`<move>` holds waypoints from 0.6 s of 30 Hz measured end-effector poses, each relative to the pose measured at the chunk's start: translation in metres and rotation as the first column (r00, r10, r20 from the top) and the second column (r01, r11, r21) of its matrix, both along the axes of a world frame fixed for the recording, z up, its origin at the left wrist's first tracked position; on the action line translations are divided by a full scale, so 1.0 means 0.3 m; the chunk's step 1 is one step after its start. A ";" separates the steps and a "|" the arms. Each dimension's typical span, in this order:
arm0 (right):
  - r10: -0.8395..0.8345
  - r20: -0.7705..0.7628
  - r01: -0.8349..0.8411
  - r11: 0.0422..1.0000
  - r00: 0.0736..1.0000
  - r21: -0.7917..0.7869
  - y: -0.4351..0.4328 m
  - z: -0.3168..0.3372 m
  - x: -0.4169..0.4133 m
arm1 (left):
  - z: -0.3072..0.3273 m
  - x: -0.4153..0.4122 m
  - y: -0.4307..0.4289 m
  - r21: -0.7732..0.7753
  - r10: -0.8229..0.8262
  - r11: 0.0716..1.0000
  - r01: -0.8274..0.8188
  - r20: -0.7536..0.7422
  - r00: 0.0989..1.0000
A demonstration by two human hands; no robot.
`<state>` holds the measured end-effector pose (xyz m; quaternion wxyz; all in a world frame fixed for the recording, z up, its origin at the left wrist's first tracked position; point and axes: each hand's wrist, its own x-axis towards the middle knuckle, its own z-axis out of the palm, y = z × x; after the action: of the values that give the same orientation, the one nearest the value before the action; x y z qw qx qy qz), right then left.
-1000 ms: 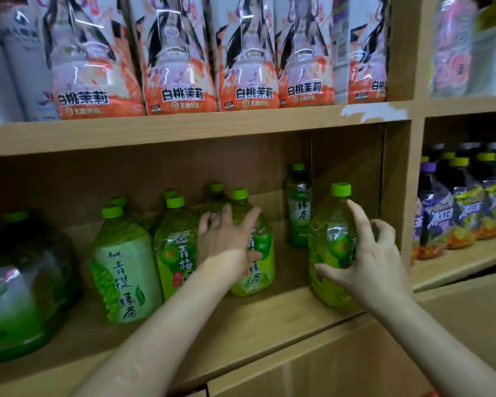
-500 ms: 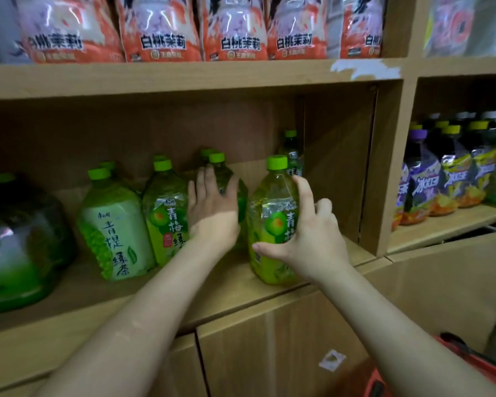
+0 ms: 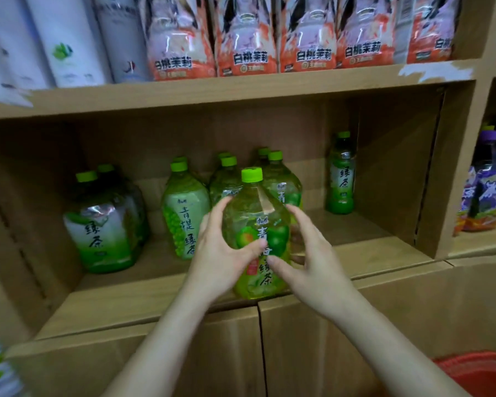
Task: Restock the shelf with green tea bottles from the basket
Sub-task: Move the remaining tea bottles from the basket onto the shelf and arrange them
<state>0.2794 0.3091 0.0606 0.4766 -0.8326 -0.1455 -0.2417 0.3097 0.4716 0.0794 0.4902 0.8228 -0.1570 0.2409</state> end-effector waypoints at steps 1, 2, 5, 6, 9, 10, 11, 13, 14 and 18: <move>0.030 -0.001 -0.030 1.000 1.000 0.001 0.035 -0.004 0.000 | -0.013 -0.001 0.042 -0.022 0.022 1.000 -0.022 0.017 1.000; 0.061 -0.008 -0.061 0.998 0.998 0.004 0.069 -0.008 -0.001 | -0.028 -0.001 0.084 -0.037 0.047 0.998 -0.046 0.021 0.999; 0.138 -0.059 -0.139 0.990 0.989 -0.020 0.164 -0.024 -0.010 | -0.059 0.001 0.180 0.002 0.095 0.995 -0.095 -0.012 0.995; 0.157 -0.072 -0.160 0.986 0.985 -0.036 0.188 -0.028 -0.012 | -0.060 0.003 0.201 0.028 0.123 0.992 -0.123 -0.014 0.992; 0.203 -0.107 -0.210 0.976 0.973 -0.059 0.241 -0.021 -0.004 | -0.056 0.018 0.245 0.057 0.228 0.972 -0.229 0.023 0.973; 0.205 -0.113 -0.212 0.976 0.972 -0.057 0.252 -0.017 0.001 | -0.058 0.021 0.253 0.044 0.248 0.967 -0.249 0.029 0.968; 0.198 -0.117 -0.205 0.977 0.973 -0.057 0.261 -0.012 0.005 | -0.064 0.019 0.257 0.021 0.258 0.966 -0.259 0.039 0.965; 0.181 -0.127 -0.190 0.980 0.975 -0.063 0.273 -0.005 0.010 | -0.080 0.006 0.255 -0.035 0.266 0.964 -0.264 0.077 0.961; 0.180 -0.129 -0.189 0.980 0.975 -0.063 0.278 -0.002 0.012 | -0.088 -0.001 0.253 -0.042 0.271 0.963 -0.268 0.119 0.955; 0.225 -0.155 -0.228 0.974 0.962 0.003 0.288 0.002 0.020 | -0.106 -0.008 0.260 0.123 0.285 0.938 -0.323 0.252 0.925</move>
<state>0.2854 0.3955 0.0611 0.5047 -0.8303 -0.2041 -0.1194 0.3072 0.5496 0.0476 0.3567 0.8408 -0.1018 0.3942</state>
